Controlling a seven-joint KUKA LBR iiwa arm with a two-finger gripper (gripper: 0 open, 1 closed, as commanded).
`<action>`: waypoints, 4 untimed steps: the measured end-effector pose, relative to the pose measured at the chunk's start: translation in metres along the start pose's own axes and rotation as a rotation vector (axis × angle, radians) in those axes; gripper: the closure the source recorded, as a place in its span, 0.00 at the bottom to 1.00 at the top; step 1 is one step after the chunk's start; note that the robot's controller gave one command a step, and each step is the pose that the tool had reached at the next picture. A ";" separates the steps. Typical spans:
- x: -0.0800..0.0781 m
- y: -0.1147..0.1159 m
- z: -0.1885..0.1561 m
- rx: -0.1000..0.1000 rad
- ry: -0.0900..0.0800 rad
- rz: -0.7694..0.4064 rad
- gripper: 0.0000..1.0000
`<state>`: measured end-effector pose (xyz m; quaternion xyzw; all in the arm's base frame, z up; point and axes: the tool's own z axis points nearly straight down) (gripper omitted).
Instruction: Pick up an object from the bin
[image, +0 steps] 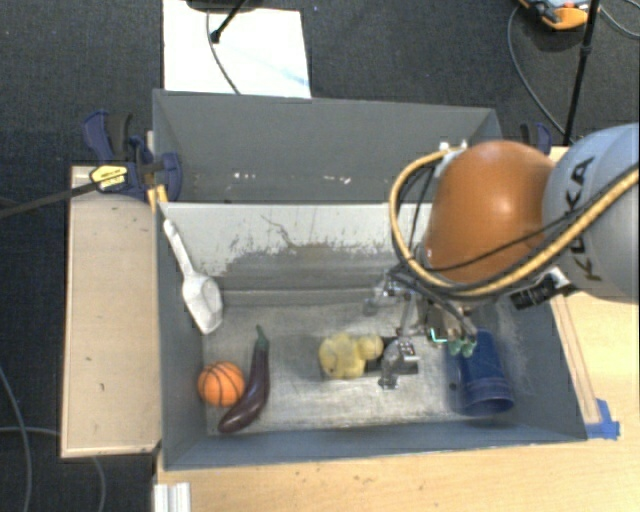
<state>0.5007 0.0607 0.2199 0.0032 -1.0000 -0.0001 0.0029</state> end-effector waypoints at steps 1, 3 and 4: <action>-0.002 0.000 -0.004 -0.001 -0.008 0.002 0.00; -0.018 -0.022 0.143 -0.004 -0.012 0.021 1.00; -0.018 -0.022 0.143 -0.004 -0.012 0.022 1.00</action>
Offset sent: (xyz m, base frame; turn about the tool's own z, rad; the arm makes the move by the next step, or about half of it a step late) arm 0.0116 -0.0237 -0.0941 0.0025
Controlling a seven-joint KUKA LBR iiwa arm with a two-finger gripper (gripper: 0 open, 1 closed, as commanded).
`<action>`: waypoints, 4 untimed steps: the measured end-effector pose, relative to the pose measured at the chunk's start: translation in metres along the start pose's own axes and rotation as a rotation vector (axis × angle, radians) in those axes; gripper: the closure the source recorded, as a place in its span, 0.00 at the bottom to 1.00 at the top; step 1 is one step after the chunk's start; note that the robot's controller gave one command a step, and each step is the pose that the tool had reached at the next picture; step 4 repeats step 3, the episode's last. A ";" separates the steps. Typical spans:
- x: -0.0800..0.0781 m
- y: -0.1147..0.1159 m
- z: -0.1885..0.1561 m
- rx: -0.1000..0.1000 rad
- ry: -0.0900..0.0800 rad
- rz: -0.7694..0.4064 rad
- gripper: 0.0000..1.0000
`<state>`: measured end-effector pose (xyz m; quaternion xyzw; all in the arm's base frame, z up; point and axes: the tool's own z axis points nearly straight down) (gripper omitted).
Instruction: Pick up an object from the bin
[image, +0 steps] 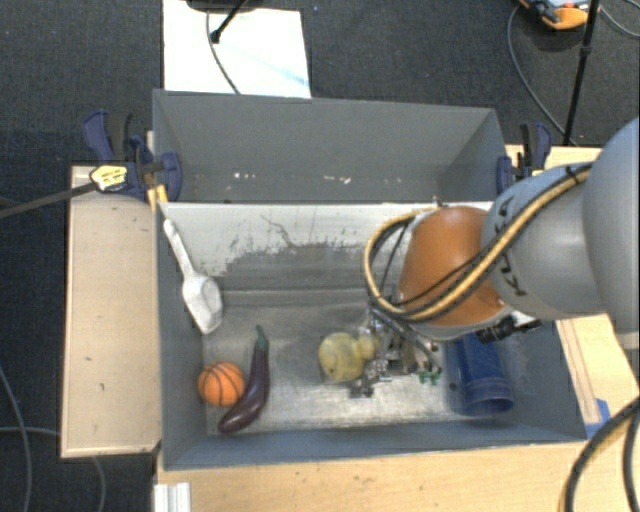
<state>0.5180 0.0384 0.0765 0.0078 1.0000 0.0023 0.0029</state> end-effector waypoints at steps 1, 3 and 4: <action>0.001 0.002 -0.044 0.005 0.016 -0.017 1.00; -0.002 0.015 -0.149 0.005 0.011 -0.018 1.00; -0.002 0.015 -0.149 0.005 0.011 -0.018 1.00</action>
Offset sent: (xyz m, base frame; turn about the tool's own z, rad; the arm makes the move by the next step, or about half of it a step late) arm -0.0054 0.0153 0.1328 -0.0300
